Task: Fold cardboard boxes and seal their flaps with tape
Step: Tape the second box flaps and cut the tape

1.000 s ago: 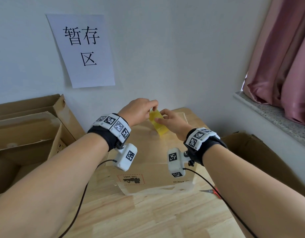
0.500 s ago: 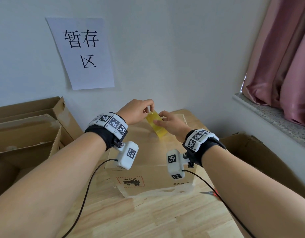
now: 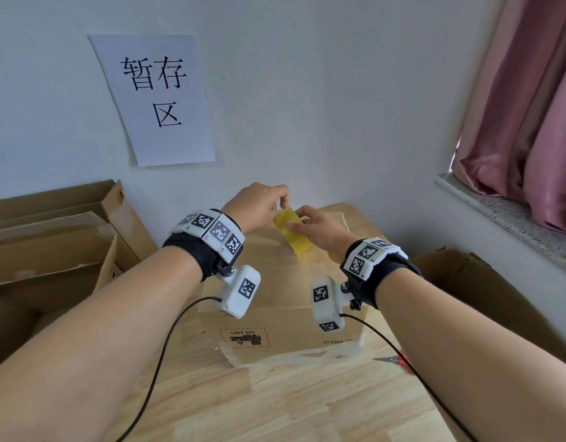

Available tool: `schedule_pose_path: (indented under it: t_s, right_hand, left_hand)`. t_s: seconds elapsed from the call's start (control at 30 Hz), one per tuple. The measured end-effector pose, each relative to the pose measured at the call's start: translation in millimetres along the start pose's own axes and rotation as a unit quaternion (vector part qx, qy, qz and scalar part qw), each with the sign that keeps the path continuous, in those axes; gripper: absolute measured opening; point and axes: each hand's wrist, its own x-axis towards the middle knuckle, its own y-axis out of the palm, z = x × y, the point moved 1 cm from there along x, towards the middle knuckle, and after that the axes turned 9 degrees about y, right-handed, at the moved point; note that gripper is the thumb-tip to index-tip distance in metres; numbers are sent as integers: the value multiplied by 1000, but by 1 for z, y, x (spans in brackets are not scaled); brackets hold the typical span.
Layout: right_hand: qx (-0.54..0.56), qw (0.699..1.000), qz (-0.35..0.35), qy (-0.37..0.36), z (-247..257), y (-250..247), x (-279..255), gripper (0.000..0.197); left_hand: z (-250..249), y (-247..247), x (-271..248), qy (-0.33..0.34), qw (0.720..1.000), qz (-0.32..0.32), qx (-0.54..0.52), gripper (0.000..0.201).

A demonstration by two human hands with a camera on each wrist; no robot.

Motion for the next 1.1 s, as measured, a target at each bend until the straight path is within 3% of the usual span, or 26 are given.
schedule_pose_path:
  t_s: [0.13,0.27,0.6,0.67,0.83,0.93,1.1]
  right_hand:
    - [-6,1000,-4,-2,0,0,1,19]
    - [-7,1000,-2,-2,-1,0,1,19]
    - [-17,1000,12,1,-2,0,3,20]
    - [-21,1000,8,1,-1,0,4,20]
    - [-20,1000,8,-2,-2,1,4,18]
    - [-30,999,12,-2,-3,2,5,20]
    - [-29,1000,7,-1,-1,1,1,19]
  left_hand:
    - [-2,-7,1,-18,999,18,-30,25]
    - [-1,-14,4,-81,993,45,-76,26]
    - [0,-9,7,-172,968,27,-179,19]
    - [-1,-9,8,-164,968,18,-190,11]
    - [-1,-7,7,-94,990,-41,-97,7]
    - [0,-5,6,-73,996,-14,-57,7]
    - [4,-9,5,-79,993,10,-89,11]
